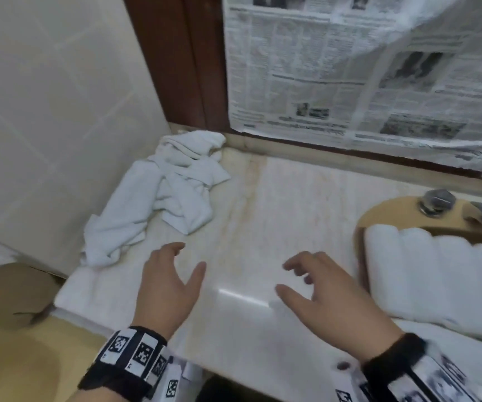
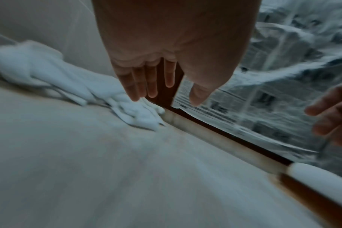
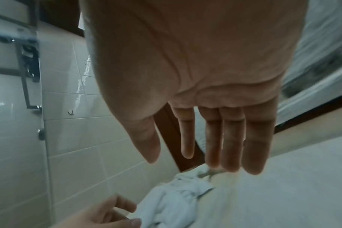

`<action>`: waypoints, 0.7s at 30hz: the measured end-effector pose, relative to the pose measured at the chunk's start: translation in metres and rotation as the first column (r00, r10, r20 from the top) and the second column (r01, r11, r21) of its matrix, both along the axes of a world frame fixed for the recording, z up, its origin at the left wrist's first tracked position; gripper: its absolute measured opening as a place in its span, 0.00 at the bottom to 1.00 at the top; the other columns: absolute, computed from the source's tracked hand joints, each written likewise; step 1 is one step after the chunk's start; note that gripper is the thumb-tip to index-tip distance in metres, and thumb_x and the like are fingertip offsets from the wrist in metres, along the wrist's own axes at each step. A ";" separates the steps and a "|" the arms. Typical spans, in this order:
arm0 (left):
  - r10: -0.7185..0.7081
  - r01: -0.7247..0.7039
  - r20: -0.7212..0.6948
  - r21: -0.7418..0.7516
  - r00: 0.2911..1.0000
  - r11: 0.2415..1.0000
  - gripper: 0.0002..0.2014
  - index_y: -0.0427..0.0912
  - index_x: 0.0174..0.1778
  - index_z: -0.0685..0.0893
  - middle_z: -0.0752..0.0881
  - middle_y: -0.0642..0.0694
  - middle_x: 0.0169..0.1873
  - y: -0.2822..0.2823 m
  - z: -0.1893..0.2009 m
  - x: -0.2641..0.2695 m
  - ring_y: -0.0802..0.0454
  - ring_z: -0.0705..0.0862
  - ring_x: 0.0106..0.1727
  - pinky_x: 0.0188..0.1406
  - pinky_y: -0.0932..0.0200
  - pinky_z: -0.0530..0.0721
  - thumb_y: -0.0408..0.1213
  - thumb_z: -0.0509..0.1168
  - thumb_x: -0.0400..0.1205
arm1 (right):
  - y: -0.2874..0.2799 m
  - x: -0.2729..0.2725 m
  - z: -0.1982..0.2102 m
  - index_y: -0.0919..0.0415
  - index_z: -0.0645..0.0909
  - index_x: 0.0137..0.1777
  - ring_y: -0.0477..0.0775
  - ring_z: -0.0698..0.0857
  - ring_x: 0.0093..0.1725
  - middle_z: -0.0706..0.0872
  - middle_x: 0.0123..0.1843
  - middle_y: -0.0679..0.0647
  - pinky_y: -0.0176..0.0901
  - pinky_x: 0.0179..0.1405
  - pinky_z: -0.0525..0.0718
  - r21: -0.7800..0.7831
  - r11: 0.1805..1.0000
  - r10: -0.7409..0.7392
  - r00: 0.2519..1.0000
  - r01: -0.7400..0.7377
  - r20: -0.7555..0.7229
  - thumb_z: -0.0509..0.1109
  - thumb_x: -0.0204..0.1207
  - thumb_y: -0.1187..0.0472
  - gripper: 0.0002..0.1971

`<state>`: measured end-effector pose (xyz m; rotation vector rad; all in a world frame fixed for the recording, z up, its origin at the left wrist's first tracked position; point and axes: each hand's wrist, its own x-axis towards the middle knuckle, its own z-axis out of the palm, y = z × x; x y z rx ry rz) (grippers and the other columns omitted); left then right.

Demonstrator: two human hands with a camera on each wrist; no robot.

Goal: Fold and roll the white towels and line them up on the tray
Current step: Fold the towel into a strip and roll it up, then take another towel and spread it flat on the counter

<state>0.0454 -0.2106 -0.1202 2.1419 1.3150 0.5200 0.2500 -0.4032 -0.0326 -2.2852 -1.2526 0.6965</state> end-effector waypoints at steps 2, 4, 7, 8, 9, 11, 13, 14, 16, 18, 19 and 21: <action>0.078 -0.074 -0.084 0.051 0.993 0.996 0.32 0.47 0.77 0.75 0.80 0.43 0.68 0.048 -0.002 -0.023 0.43 0.75 0.71 0.71 0.47 0.75 0.53 0.74 0.79 | 0.069 -0.013 -0.005 0.39 0.75 0.67 0.39 0.79 0.58 0.77 0.59 0.39 0.39 0.59 0.79 -0.027 0.996 0.086 0.996 -0.087 -0.027 0.68 0.79 0.37 0.18; 0.120 -0.110 -0.154 0.074 0.981 0.991 0.35 0.45 0.80 0.73 0.78 0.40 0.73 0.088 -0.008 -0.041 0.38 0.72 0.74 0.74 0.42 0.74 0.51 0.75 0.79 | 0.137 -0.023 -0.019 0.44 0.76 0.71 0.47 0.82 0.61 0.79 0.63 0.45 0.44 0.60 0.80 -0.031 0.990 0.138 0.990 -0.138 0.001 0.68 0.80 0.40 0.21; 0.126 -0.107 -0.231 0.092 0.965 0.990 0.38 0.46 0.86 0.68 0.68 0.40 0.84 0.133 -0.022 -0.056 0.39 0.64 0.84 0.81 0.39 0.68 0.51 0.73 0.80 | 0.229 -0.033 -0.047 0.53 0.73 0.77 0.56 0.80 0.68 0.77 0.69 0.53 0.48 0.65 0.80 -0.061 0.984 0.168 0.984 -0.165 0.052 0.68 0.81 0.44 0.28; 0.118 -0.097 -0.269 0.090 0.956 0.991 0.39 0.48 0.87 0.65 0.64 0.41 0.86 0.144 -0.026 -0.058 0.40 0.61 0.86 0.83 0.38 0.67 0.53 0.71 0.82 | 0.255 -0.035 -0.055 0.55 0.71 0.78 0.58 0.79 0.70 0.77 0.71 0.55 0.50 0.66 0.79 -0.082 0.985 0.159 0.985 -0.154 0.064 0.69 0.80 0.43 0.30; 0.104 -0.083 -0.308 0.081 0.946 0.993 0.40 0.48 0.88 0.62 0.60 0.42 0.88 0.153 -0.031 -0.060 0.41 0.58 0.88 0.84 0.38 0.66 0.54 0.69 0.82 | 0.278 -0.036 -0.064 0.58 0.70 0.79 0.60 0.78 0.70 0.76 0.72 0.57 0.50 0.66 0.79 -0.114 0.984 0.143 0.987 -0.134 0.076 0.69 0.80 0.42 0.32; 0.068 -0.045 -0.365 0.071 0.928 0.996 0.40 0.49 0.89 0.59 0.55 0.44 0.90 0.166 -0.041 -0.063 0.42 0.56 0.89 0.86 0.40 0.63 0.57 0.67 0.83 | 0.311 -0.039 -0.081 0.61 0.70 0.77 0.62 0.78 0.69 0.76 0.72 0.60 0.51 0.64 0.80 -0.206 0.975 0.104 0.990 -0.082 0.096 0.70 0.79 0.42 0.33; 0.048 -0.019 -0.383 0.080 0.923 0.997 0.40 0.49 0.89 0.60 0.55 0.43 0.90 0.172 -0.049 -0.066 0.41 0.56 0.90 0.86 0.42 0.63 0.59 0.66 0.83 | 0.328 -0.042 -0.092 0.61 0.72 0.71 0.62 0.79 0.66 0.76 0.70 0.61 0.50 0.63 0.80 -0.281 0.958 0.099 0.982 -0.050 0.162 0.69 0.81 0.52 0.23; 0.048 -0.018 -0.378 0.082 0.924 0.996 0.40 0.49 0.89 0.61 0.55 0.43 0.90 0.173 -0.053 -0.068 0.40 0.57 0.90 0.86 0.41 0.63 0.59 0.66 0.83 | 0.333 -0.043 -0.095 0.62 0.74 0.68 0.62 0.80 0.65 0.76 0.69 0.61 0.50 0.62 0.81 -0.302 0.953 0.105 0.974 -0.041 0.200 0.66 0.82 0.59 0.17; 0.048 -0.021 -0.373 0.076 0.926 0.997 0.40 0.50 0.89 0.60 0.54 0.44 0.91 0.175 -0.057 -0.069 0.41 0.55 0.90 0.87 0.41 0.62 0.60 0.65 0.83 | 0.338 -0.041 -0.097 0.63 0.76 0.64 0.62 0.82 0.63 0.80 0.67 0.61 0.47 0.60 0.80 -0.325 0.945 0.119 0.965 -0.038 0.232 0.61 0.82 0.67 0.12; 0.058 -0.039 -0.372 0.059 0.926 0.998 0.41 0.51 0.90 0.57 0.52 0.44 0.91 0.172 -0.053 -0.067 0.42 0.52 0.90 0.88 0.42 0.60 0.62 0.62 0.83 | 0.337 -0.035 -0.083 0.63 0.78 0.63 0.61 0.85 0.61 0.84 0.64 0.60 0.45 0.55 0.80 -0.320 0.946 0.126 0.967 -0.050 0.223 0.61 0.83 0.67 0.11; 0.074 -0.056 -0.361 0.059 0.930 0.997 0.41 0.52 0.89 0.57 0.53 0.44 0.90 0.170 -0.047 -0.063 0.41 0.53 0.90 0.87 0.42 0.60 0.64 0.61 0.83 | 0.336 -0.030 -0.071 0.63 0.79 0.61 0.61 0.85 0.59 0.86 0.61 0.60 0.44 0.51 0.79 -0.287 0.956 0.123 0.965 -0.053 0.232 0.62 0.83 0.66 0.10; 0.106 -0.082 -0.306 0.090 0.946 0.993 0.40 0.55 0.88 0.58 0.58 0.43 0.89 0.168 -0.026 -0.051 0.39 0.57 0.88 0.85 0.41 0.62 0.67 0.61 0.82 | 0.329 -0.022 -0.036 0.61 0.81 0.58 0.62 0.86 0.54 0.87 0.56 0.59 0.44 0.47 0.78 -0.187 0.980 0.124 0.951 -0.072 0.283 0.63 0.84 0.63 0.08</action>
